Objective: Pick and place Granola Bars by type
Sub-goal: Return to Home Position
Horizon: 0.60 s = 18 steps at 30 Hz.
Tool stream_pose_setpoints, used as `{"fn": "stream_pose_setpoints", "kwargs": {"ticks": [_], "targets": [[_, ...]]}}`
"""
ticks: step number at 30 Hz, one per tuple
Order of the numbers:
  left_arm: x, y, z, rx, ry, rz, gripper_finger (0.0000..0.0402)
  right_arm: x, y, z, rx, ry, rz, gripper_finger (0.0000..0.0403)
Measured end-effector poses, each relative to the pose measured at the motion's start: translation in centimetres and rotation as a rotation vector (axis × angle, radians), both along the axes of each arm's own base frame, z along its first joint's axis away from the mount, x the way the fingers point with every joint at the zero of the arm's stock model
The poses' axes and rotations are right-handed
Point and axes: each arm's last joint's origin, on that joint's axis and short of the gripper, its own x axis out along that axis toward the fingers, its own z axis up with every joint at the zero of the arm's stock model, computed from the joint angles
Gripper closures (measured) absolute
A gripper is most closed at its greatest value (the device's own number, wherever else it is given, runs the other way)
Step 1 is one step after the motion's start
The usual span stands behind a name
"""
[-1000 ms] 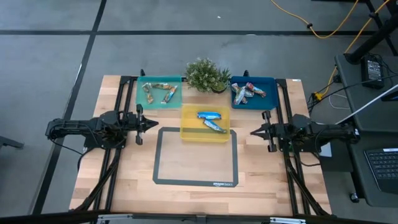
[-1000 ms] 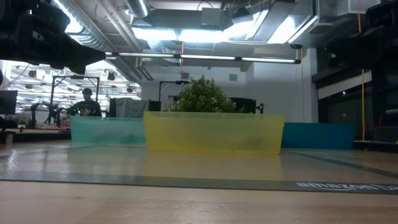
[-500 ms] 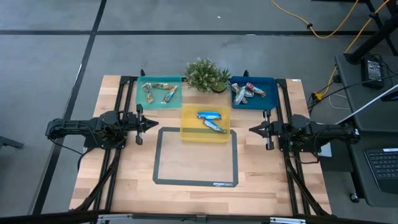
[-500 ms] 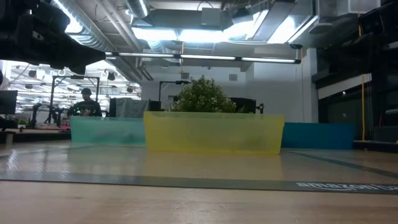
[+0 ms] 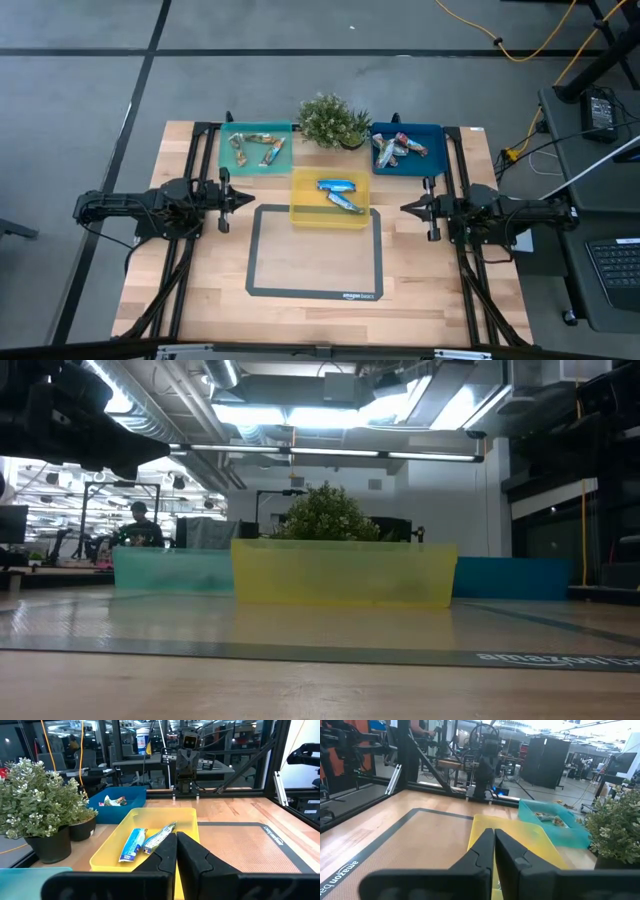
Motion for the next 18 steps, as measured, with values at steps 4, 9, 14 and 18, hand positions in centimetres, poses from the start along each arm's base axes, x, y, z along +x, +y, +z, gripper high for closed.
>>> {"fn": "stream_pose_setpoints", "kwargs": {"ticks": [4, 9, 14, 18], "targets": [[0.00, 0.00, 0.00, 0.000, 0.000, 0.000, 0.0400, 0.00, 0.00, 0.00, 0.000, 0.000, 0.000, 0.0389], [0.00, 0.00, 0.00, 0.000, 0.000, 0.000, 0.0397, 0.00, 0.00, 0.00, 0.000, 0.000, 0.000, 0.0392], [0.00, 0.00, 0.00, 0.000, 0.000, 0.000, 0.0397, 0.00, 0.00, 0.00, 0.000, 0.000, 0.000, 0.0385], [0.00, 0.00, 0.00, 0.000, 0.000, 0.000, 0.0400, 0.00, 0.00, 0.00, 0.000, 0.000, 0.000, 0.0382]]}}
